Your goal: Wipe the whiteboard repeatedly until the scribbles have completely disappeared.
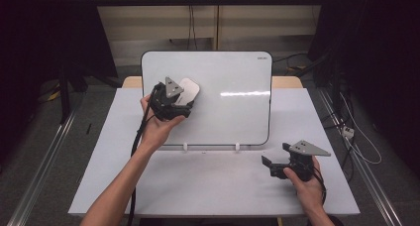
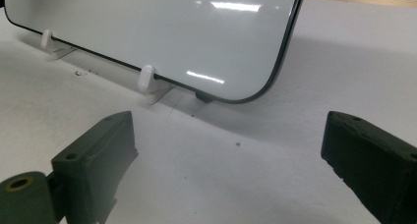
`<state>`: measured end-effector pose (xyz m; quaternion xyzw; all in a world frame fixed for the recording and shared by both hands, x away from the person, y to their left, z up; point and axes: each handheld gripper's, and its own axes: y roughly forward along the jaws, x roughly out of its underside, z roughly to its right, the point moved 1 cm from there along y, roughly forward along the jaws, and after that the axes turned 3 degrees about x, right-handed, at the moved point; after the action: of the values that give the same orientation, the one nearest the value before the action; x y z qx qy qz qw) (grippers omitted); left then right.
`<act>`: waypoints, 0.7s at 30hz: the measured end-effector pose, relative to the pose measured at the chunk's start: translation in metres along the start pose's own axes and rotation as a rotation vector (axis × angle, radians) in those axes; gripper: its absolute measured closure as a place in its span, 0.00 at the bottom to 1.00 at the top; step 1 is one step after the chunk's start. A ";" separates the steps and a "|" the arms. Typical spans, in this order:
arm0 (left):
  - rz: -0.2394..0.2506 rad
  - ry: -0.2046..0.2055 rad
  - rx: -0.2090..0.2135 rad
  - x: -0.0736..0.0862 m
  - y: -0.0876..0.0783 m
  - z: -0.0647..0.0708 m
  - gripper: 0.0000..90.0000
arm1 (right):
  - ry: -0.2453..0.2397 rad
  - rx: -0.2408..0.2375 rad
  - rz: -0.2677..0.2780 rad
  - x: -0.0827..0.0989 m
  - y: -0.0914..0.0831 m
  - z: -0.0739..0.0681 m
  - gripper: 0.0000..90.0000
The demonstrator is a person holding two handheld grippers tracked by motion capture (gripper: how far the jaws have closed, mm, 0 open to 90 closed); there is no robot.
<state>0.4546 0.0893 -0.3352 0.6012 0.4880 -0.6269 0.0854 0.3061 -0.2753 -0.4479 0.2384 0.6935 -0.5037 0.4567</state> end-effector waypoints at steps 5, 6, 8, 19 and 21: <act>0.029 0.001 0.011 -0.002 -0.011 0.001 0.35 | 0.007 0.003 -0.001 0.000 0.000 -0.001 0.07; 0.033 0.001 0.016 -0.002 -0.013 0.001 0.35 | 0.009 0.003 0.000 0.000 0.000 -0.001 0.07; 0.036 0.003 0.016 -0.001 -0.016 0.001 0.35 | 0.007 0.002 -0.002 0.000 0.001 -0.001 0.07; 0.061 -0.062 0.004 0.010 -0.031 -0.007 0.35 | 0.004 -0.004 -0.004 0.001 0.000 0.000 0.07; 0.066 -0.072 -0.003 0.012 -0.034 -0.009 0.34 | 0.002 -0.004 0.004 0.001 -0.001 0.000 0.07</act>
<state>0.4333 0.1187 -0.3261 0.5940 0.4653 -0.6443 0.1243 0.3047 -0.2758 -0.4484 0.2395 0.6943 -0.5013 0.4575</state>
